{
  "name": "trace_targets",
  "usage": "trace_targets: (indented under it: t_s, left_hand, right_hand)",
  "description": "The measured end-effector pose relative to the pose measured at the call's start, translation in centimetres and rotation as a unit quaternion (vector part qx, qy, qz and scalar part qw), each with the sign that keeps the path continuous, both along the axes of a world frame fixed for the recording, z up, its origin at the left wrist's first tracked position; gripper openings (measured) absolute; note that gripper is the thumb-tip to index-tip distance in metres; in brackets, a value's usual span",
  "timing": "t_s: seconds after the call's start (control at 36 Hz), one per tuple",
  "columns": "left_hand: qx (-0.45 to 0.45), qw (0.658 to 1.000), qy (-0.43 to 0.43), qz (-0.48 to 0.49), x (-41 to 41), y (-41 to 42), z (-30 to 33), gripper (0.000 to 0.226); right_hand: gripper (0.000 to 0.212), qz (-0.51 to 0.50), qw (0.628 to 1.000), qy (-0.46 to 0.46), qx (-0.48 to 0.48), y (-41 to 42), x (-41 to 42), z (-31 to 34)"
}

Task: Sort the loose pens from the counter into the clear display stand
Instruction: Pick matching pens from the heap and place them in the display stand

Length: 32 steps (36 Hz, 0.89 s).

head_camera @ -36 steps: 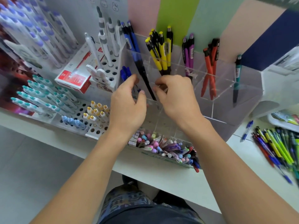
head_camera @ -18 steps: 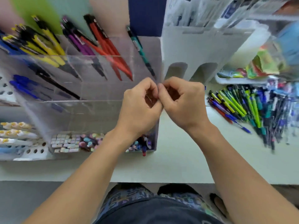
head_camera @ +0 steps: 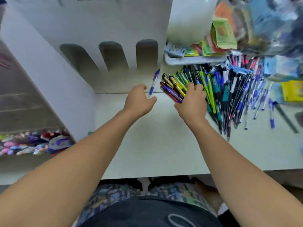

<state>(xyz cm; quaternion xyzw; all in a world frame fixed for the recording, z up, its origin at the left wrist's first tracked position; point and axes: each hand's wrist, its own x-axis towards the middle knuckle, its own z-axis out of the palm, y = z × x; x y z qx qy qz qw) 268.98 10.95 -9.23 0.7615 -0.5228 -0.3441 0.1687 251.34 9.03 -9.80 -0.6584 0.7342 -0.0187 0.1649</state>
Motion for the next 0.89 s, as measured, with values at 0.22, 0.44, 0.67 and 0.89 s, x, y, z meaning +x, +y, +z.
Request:
trace_targets:
  t_s: [0.22, 0.44, 0.67, 0.89]
  left_hand:
    - [0.063, 0.996, -0.060, 0.020, -2.1, -5.4, -5.4, 0.057]
    - [0.073, 0.992, 0.018, 0.106, -4.0, -4.4, -5.7, 0.017]
    - [0.106, 0.925, 0.229, 0.284, -4.2, -3.4, -5.2, 0.029]
    - [0.101, 0.934, 0.232, 0.251, -2.9, -3.0, -6.3, 0.031]
  right_hand:
    - [0.068, 0.020, 0.998, 0.043, 0.033, -1.0, -1.0, -4.2]
    - [0.065, 0.024, 0.996, -0.081, 0.018, -0.6, -0.6, -5.2]
    - [0.054, 0.040, 0.985, -0.162, 0.039, -0.2, 1.2, -4.6]
    - [0.059, 0.039, 0.980, -0.190, 0.039, 0.3, 2.7, -4.5]
